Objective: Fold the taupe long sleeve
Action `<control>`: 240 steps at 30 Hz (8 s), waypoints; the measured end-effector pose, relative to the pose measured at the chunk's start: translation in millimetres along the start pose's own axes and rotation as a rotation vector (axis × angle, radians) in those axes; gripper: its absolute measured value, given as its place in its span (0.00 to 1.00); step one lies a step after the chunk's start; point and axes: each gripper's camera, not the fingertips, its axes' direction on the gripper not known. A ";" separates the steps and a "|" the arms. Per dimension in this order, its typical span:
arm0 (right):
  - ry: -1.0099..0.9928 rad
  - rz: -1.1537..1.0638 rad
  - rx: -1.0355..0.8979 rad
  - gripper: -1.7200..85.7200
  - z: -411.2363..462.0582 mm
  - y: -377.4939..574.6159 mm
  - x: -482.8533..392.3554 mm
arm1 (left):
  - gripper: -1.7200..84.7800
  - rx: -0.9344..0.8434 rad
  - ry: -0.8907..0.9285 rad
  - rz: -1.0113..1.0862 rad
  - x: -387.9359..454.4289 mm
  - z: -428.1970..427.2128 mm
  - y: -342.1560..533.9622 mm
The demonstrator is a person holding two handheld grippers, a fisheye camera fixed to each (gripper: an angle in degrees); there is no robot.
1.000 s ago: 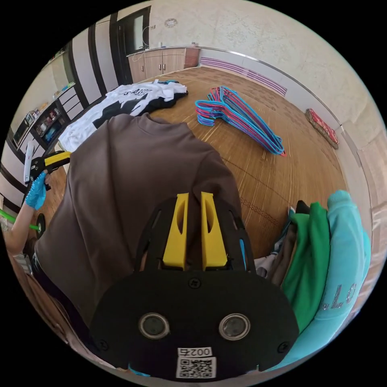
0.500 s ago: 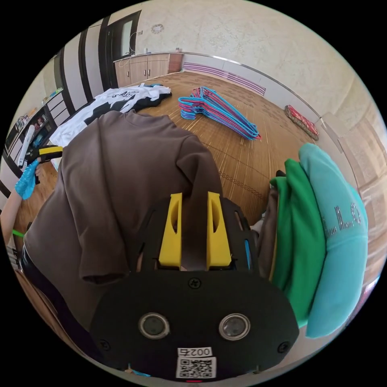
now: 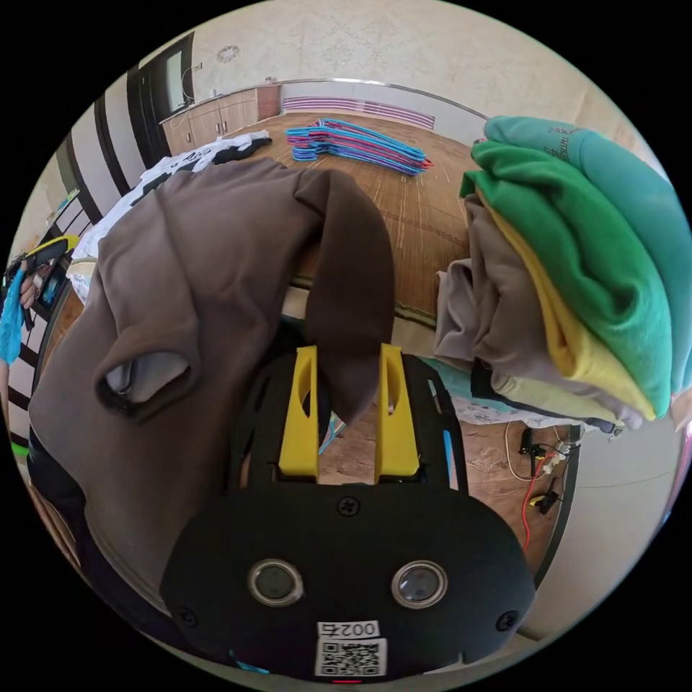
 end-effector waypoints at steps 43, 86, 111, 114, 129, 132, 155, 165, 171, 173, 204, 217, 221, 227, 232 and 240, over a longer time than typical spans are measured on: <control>-0.179 -0.217 0.242 0.19 -69.7 180.3 127.0 | 0.05 0.128 0.647 0.425 218.5 -37.9 -143.9; 0.226 -0.025 0.013 0.01 -243.9 44.5 387.2 | 0.09 -0.117 0.219 0.501 318.2 103.4 -396.3; -0.320 -0.183 0.259 0.01 -315.5 38.0 408.7 | 0.07 -0.104 0.188 0.399 304.3 140.6 -421.0; -0.343 -0.209 0.291 0.01 -322.2 25.5 395.9 | 0.07 -0.080 0.192 0.428 292.6 129.1 -406.7; -0.601 -0.468 0.312 0.01 -320.8 -53.4 260.8 | 0.07 -0.091 0.365 0.555 267.4 127.3 -303.5; -0.691 -0.522 0.269 0.01 -308.5 -67.0 226.6 | 0.07 -0.083 0.371 0.490 247.4 124.4 -285.2; -0.773 -0.816 -0.039 0.09 -188.8 -45.8 -46.1 | 0.10 -0.034 0.272 0.205 14.7 -22.0 40.4; -0.833 -0.763 -0.018 0.15 -206.1 -31.4 -84.1 | 0.13 -0.030 0.354 0.200 -6.4 -37.2 116.1; -0.675 -0.567 0.016 0.17 -202.8 -37.7 -75.0 | 0.15 -0.042 0.477 0.354 9.8 -36.9 145.8; -0.626 -0.565 -0.011 0.17 -200.0 -35.7 -83.5 | 0.15 -0.064 0.487 0.400 20.0 -32.9 156.5; -0.919 -0.541 0.040 0.05 -239.8 -22.7 -209.9 | 0.04 -0.002 0.069 0.437 20.7 -107.0 266.0; -0.791 -0.665 -0.054 0.10 -224.7 -22.5 -219.5 | 0.08 -0.164 0.141 0.269 8.7 -68.3 289.7; -0.833 -0.712 -0.030 0.14 -225.4 -16.1 -248.5 | 0.08 -0.180 0.144 0.303 17.4 -57.8 277.2; -0.701 -0.782 -0.029 0.11 -215.8 -9.0 -288.0 | 0.03 -0.188 0.144 0.312 25.1 -51.6 258.1; -0.696 -0.788 0.037 0.07 -224.3 -7.6 -291.1 | 0.01 -0.066 0.097 0.274 23.9 -83.7 236.7; -0.724 -0.821 -0.008 0.08 -205.5 -5.3 -300.2 | 0.01 -0.146 0.072 0.291 33.7 -73.9 211.2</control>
